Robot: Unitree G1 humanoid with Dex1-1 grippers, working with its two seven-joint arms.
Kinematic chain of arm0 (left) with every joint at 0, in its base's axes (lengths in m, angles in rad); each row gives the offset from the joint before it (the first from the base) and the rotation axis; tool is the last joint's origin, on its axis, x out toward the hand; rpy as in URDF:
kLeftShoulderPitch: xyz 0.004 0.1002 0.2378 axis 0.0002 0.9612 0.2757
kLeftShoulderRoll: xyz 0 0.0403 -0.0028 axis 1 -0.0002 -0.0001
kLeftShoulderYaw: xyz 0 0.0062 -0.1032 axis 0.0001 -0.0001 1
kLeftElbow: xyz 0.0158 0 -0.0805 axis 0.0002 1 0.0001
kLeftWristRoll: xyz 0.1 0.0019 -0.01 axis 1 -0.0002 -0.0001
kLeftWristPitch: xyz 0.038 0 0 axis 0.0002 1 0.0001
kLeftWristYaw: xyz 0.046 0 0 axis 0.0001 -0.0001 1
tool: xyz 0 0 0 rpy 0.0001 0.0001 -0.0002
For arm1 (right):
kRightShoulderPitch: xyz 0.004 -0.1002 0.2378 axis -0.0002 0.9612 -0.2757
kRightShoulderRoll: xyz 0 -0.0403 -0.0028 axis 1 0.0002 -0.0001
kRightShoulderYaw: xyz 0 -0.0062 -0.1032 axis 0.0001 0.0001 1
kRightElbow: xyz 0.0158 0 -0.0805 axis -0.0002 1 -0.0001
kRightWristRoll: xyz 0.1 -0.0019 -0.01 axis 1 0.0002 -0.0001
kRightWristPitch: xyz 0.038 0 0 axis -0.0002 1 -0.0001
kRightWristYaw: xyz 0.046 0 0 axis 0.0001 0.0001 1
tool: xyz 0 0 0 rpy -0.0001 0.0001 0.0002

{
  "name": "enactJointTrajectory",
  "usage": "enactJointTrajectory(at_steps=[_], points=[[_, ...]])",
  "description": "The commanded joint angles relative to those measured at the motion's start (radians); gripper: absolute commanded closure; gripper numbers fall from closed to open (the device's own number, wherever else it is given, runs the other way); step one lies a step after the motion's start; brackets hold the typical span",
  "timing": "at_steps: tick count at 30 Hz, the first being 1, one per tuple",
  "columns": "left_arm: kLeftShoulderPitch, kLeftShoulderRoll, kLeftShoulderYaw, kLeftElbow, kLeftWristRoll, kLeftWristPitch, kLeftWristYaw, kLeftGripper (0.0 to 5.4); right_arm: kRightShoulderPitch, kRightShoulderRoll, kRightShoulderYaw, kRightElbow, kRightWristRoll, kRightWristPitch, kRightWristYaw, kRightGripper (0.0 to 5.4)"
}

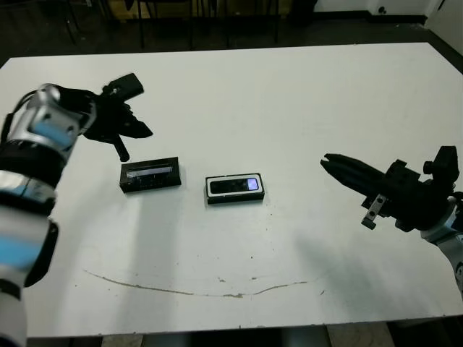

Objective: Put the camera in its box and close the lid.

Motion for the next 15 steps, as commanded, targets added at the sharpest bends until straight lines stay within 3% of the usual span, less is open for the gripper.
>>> enactJointTrajectory(at_steps=[1, 11, 15], points=[[-0.028, -0.029, -0.027, 0.102, 0.05, -0.006, -0.029, 5.4, 0.014, -0.018, 0.001, 0.001, -0.005, 0.01, 0.0, 5.39], [-0.005, -0.026, -0.079, 0.171, 0.149, -0.059, -0.148, 5.4, 0.027, -0.014, 0.009, 0.014, 0.002, 0.015, 0.002, 5.39], [0.006, -0.018, -0.081, 0.176, 0.172, -0.017, -0.16, 5.4, 0.031, -0.026, 0.018, 0.0, -0.025, 0.007, -0.005, 5.39]])
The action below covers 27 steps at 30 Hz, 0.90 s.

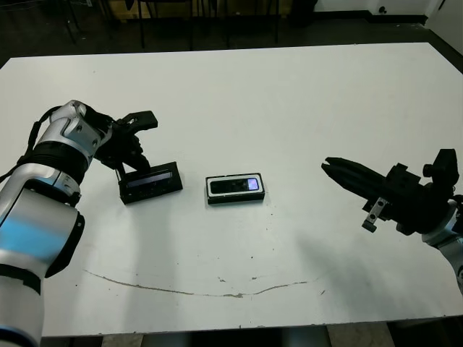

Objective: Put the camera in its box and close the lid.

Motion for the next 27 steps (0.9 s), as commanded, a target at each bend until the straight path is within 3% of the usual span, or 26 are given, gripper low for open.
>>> enactJointTrajectory(at_steps=[1, 5, 7, 14, 19, 27], points=[[0.038, 0.02, -0.006, 0.011, 0.027, 0.05, -0.009, 5.4, 0.014, -0.022, 0.012, -0.006, -0.032, 0.0, -0.005, 5.39], [0.055, 0.037, -0.016, -0.013, 0.039, 0.082, -0.038, 5.4, 0.014, -0.009, 0.014, 0.001, -0.025, -0.017, 0.009, 5.39], [0.058, 0.049, -0.027, -0.049, 0.049, 0.119, -0.061, 5.4, 0.016, -0.007, 0.012, -0.002, -0.002, 0.01, 0.004, 5.39], [0.11, 0.107, -0.057, -0.222, 0.061, 0.246, -0.183, 5.4, 0.008, 0.001, 0.034, 0.017, -0.024, -0.055, 0.019, 5.39], [0.224, 0.189, -0.045, -0.443, 0.039, 0.236, -0.23, 5.4, 0.006, 0.005, 0.042, 0.026, -0.021, -0.058, 0.014, 5.39], [0.347, 0.229, -0.029, -0.666, -0.03, 0.273, -0.283, 5.4, -0.001, -0.002, 0.042, 0.032, -0.014, -0.044, 0.013, 5.39]])
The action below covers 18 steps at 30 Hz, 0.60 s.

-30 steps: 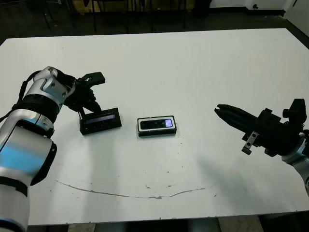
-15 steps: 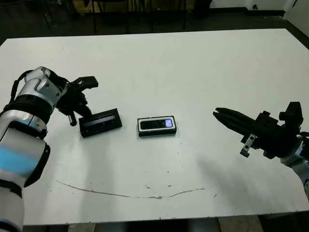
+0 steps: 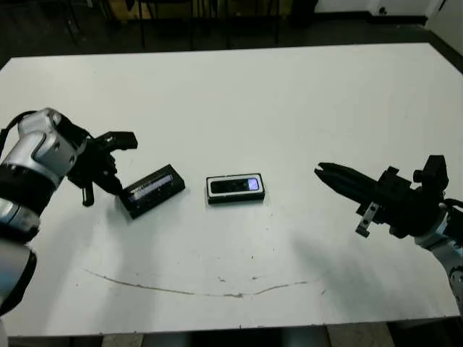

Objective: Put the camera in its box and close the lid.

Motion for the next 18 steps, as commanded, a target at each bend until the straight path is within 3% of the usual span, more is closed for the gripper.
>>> enactJointTrajectory(at_steps=[1, 3, 10, 18], points=[[0.068, -0.005, -0.016, -0.049, -0.03, 0.012, -0.018, 5.4, -0.006, -0.005, 0.005, 0.019, 0.008, 0.018, 0.008, 5.39], [0.074, -0.009, -0.023, -0.061, -0.038, 0.014, -0.017, 5.4, -0.011, -0.006, 0.01, 0.027, -0.012, -0.007, 0.011, 5.39], [0.063, 0.009, -0.051, 0.0, -0.021, -0.062, -0.011, 5.4, -0.01, -0.005, 0.002, 0.02, 0.024, 0.021, 0.007, 5.39], [0.064, 0.061, -0.034, 0.053, 0.032, -0.146, 0.1, 5.4, -0.005, -0.004, 0.008, 0.01, -0.001, -0.016, 0.008, 5.39]])
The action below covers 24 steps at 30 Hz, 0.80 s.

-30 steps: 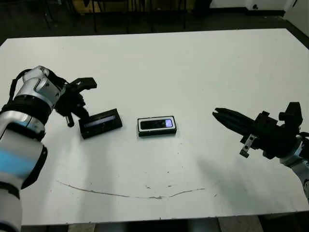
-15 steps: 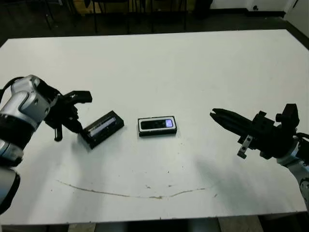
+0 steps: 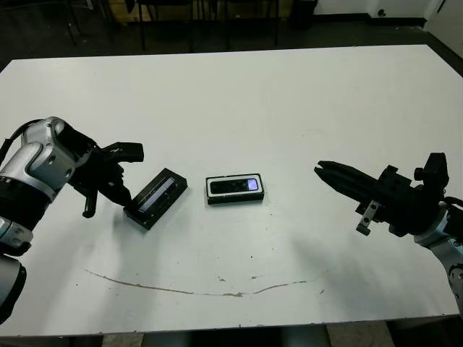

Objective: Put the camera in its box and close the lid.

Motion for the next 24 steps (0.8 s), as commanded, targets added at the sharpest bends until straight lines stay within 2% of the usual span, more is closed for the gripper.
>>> enactJointTrajectory(at_steps=[1, 3, 6, 9, 11, 13, 15, 20, 22, 24], points=[[0.064, 0.037, 0.005, 0.016, 0.041, -0.024, 0.091, 5.4, 0.008, -0.006, 0.006, -0.013, -0.015, 0.006, -0.008, 5.39], [0.106, 0.068, 0.053, -0.038, 0.049, -0.053, 0.198, 5.4, 0.013, -0.007, 0.008, -0.022, -0.02, 0.015, -0.017, 5.39], [0.19, 0.107, 0.128, -0.154, 0.079, -0.019, 0.364, 5.4, 0.013, 0.0, 0.012, -0.01, -0.041, -0.026, -0.01, 5.39], [0.326, 0.104, 0.297, -0.314, 0.029, 0.043, 0.53, 5.4, 0.013, 0.013, 0.014, 0.007, -0.034, -0.055, 0.008, 5.39], [0.43, 0.057, 0.453, -0.43, -0.066, 0.062, 0.61, 5.4, 0.015, 0.01, 0.015, 0.004, -0.033, -0.055, 0.007, 5.39], [0.518, -0.013, 0.6, -0.53, -0.203, 0.054, 0.655, 5.4, 0.019, 0.007, 0.015, 0.002, -0.034, -0.047, 0.001, 5.39], [0.588, -0.083, 0.701, -0.639, -0.315, 0.067, 0.697, 5.4, 0.022, 0.006, 0.015, 0.005, -0.051, -0.066, -0.002, 5.39], [0.689, -0.238, 0.805, -0.936, -0.481, 0.209, 0.853, 5.4, 0.017, -0.003, 0.022, 0.022, -0.077, -0.081, -0.001, 5.39], [0.698, -0.332, 0.843, -1.014, -0.595, 0.291, 0.921, 5.4, 0.016, -0.006, 0.017, 0.009, -0.05, -0.031, -0.011, 5.39], [0.714, -0.397, 0.845, -1.075, -0.673, 0.298, 0.963, 5.31, 0.012, 0.003, 0.014, 0.019, -0.031, -0.008, -0.016, 5.4]])
